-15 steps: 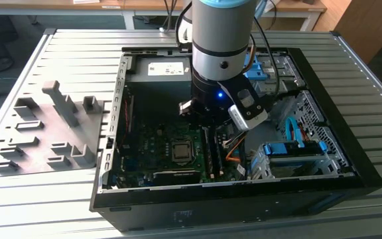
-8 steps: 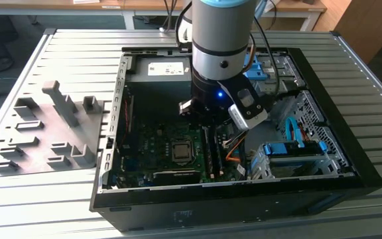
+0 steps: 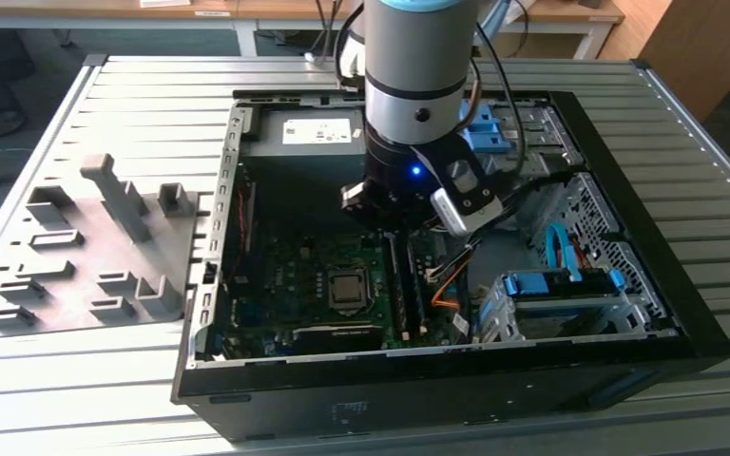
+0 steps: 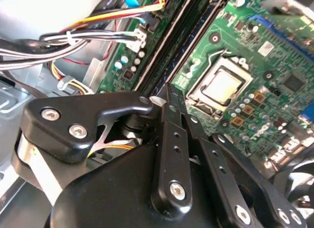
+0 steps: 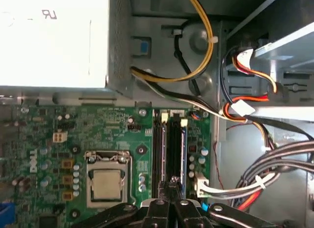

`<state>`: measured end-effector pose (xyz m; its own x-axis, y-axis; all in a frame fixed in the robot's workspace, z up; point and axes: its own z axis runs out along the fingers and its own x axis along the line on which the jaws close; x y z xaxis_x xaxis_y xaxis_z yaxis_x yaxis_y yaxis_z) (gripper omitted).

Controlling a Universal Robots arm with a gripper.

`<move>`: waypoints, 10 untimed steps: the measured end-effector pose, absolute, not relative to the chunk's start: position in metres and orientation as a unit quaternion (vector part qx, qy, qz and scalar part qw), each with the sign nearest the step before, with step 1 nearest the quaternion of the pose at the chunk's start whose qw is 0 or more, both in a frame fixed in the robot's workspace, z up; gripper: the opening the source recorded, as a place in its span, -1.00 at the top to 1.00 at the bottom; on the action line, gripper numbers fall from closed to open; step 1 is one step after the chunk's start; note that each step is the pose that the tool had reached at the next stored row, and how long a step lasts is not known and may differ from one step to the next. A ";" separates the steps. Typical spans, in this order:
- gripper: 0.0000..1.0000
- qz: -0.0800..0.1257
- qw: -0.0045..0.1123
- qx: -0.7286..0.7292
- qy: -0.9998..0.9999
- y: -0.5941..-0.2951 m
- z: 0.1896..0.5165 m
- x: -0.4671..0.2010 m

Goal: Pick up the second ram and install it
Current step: 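Press down the second ram until it locks into place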

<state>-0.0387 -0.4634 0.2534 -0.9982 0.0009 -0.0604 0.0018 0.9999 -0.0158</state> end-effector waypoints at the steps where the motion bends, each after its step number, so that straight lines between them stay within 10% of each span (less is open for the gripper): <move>1: 0.80 -0.008 0.030 0.001 1.000 -0.463 0.252 -0.039; 10: 0.80 -0.009 0.030 0.001 1.000 -0.444 0.243 -0.039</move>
<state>-0.0387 -0.4444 0.2425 -0.9982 0.0005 -0.0603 0.0016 0.9998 -0.0173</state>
